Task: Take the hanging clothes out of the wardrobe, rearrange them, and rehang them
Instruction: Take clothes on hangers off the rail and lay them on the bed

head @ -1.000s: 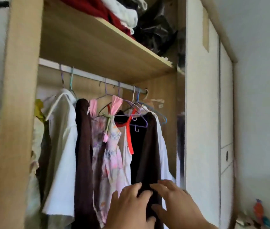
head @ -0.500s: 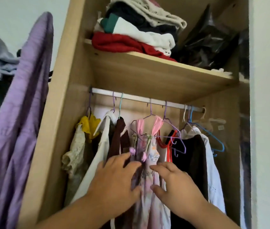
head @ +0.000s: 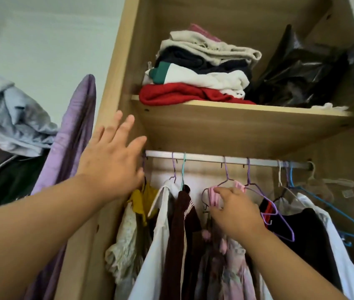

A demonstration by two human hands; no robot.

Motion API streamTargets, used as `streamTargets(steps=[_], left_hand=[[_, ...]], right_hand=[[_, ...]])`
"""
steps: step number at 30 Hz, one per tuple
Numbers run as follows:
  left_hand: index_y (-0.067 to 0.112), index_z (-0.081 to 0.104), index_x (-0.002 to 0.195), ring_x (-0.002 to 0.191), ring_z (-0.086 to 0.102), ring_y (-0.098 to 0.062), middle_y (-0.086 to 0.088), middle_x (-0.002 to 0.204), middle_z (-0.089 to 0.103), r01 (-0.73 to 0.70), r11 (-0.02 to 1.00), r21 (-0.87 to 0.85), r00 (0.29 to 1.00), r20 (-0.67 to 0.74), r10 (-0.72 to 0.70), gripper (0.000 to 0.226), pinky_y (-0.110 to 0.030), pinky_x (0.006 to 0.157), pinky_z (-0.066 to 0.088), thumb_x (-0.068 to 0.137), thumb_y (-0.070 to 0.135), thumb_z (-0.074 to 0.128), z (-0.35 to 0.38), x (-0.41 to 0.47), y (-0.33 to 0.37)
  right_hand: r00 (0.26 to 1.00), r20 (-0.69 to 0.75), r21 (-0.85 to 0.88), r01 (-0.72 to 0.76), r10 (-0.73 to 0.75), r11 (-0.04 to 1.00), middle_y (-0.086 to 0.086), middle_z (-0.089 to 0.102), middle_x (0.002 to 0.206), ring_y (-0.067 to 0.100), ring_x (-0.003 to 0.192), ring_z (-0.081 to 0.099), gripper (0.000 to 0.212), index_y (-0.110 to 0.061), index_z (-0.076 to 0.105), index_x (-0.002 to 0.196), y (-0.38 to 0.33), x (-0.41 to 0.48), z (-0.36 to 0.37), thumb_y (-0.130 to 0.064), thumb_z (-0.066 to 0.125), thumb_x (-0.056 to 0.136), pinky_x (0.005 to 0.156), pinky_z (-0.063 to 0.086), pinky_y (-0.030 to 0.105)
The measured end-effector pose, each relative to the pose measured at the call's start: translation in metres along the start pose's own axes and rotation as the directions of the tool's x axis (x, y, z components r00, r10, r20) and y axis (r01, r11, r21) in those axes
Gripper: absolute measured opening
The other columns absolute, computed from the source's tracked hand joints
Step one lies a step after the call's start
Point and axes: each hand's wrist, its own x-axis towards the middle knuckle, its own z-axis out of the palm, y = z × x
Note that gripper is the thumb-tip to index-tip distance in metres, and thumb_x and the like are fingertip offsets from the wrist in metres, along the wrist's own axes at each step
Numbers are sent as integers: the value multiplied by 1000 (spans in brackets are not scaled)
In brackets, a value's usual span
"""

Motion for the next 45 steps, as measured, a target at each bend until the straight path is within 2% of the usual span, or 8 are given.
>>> streamTargets(steps=[5,12,14,21,29,36,42,45], left_hand=[[23,47,134,144,4,-41,-25,156,10,98,994,48,994,-60,-95,64,-51,116,15,76,49,56,4,42,-12],[21,55,123,140,12,-47,-30,152,16,63,996,66,990,-132,-54,57,-55,114,18,74,49,56,14,45,-15],[21,55,124,141,12,-46,-30,152,17,72,996,50,988,-140,-64,58,-55,113,20,74,49,55,16,44,-15],[20,58,122,142,11,-42,-24,152,24,56,998,8,988,-145,-54,60,-51,115,17,73,50,44,10,40,-12],[23,54,126,143,12,-39,-17,150,31,27,997,-69,985,-170,-39,60,-49,113,17,73,50,51,7,36,-12],[23,56,122,141,12,-43,-21,148,32,3,994,-108,985,-172,-22,59,-53,113,17,72,53,50,8,36,-15],[23,53,125,142,9,-43,-22,149,28,-12,976,-215,981,-193,-30,60,-53,114,14,73,52,53,9,37,-15],[25,55,123,142,9,-41,-21,150,26,-34,963,-266,979,-202,-21,57,-52,114,12,74,53,55,8,34,-15]], right_hand=[[979,56,-278,-172,195,945,2,48,130,25,124,41,44,-22,47,128,30,56,-9,-41,50,88,95,36,46],[896,353,-322,-153,268,934,10,66,100,24,92,63,33,-5,60,114,33,98,-1,-28,58,91,65,44,22],[896,296,-242,-265,332,933,5,62,80,22,77,60,21,-5,63,89,34,105,9,-26,57,90,57,42,20],[907,109,-108,-395,406,912,9,51,74,26,70,50,28,-10,45,63,23,118,23,-10,46,90,63,38,26],[923,-78,5,-378,377,926,15,59,82,30,75,56,17,-7,56,76,7,118,0,-14,46,88,64,40,28],[952,-176,-84,-268,250,960,6,51,59,31,66,53,25,-9,56,60,9,82,-28,-20,52,82,54,34,26],[946,-240,-96,-248,219,964,11,66,66,28,67,62,26,-4,67,73,6,31,-51,-26,57,79,59,50,31],[943,-257,-126,-251,213,960,7,67,68,27,71,61,22,-7,70,72,2,3,-65,-25,59,77,55,42,28]])
